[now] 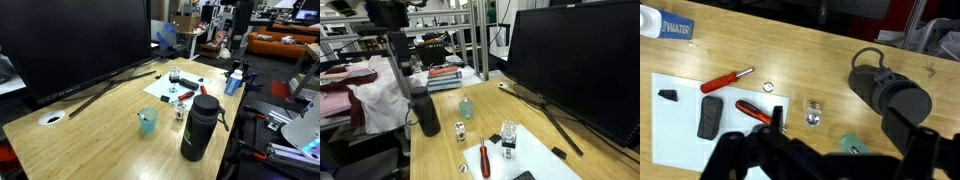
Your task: Move the red screwdriver to the left
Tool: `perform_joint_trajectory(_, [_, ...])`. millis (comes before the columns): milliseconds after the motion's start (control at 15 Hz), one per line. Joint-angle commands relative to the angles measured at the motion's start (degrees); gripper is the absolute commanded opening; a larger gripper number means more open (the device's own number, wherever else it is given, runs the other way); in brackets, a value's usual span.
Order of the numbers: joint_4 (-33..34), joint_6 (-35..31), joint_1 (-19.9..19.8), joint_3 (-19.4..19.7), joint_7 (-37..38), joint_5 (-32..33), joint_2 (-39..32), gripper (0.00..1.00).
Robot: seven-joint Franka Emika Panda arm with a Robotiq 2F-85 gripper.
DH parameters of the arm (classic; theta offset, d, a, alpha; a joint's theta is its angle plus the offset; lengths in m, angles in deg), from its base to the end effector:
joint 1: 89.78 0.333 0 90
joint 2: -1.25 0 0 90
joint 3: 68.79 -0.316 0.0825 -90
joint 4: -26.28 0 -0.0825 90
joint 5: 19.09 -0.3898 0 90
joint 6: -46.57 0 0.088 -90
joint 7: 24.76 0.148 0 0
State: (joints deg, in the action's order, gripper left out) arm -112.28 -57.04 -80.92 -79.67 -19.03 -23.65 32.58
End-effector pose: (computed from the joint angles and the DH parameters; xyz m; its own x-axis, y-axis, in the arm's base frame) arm 0.3567 0.1398 0.4517 0.9795 0.1898 -0.0671 0.1921 -0.9809 0.0293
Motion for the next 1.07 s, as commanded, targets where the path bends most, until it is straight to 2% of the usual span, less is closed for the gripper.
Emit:
perform_joint_trajectory(0, [0.1, 0.1, 0.2, 0.2, 0.1, 0.1, 0.0, 1.0])
perform_joint_trajectory(333, [-5.2, -6.0, -4.5, 0.6, 9.7, 2.9, -1.1, 1.0])
perform_joint_trajectory(600, [-11.0, -9.5, -8.9, 3.0, 17.0, 2.8, -0.9, 1.0])
perform_joint_trajectory(667, [-12.2, -9.1, -9.5, 4.0, 18.1, 1.4, -0.9, 1.0])
perform_joint_trajectory(733, [-10.6, -7.8, -8.7, 3.5, 15.4, 3.1, -1.8, 1.0])
perform_joint_trajectory(1000, [-11.8, -8.3, -9.4, 4.0, 17.5, 2.3, -1.5, 1.0])
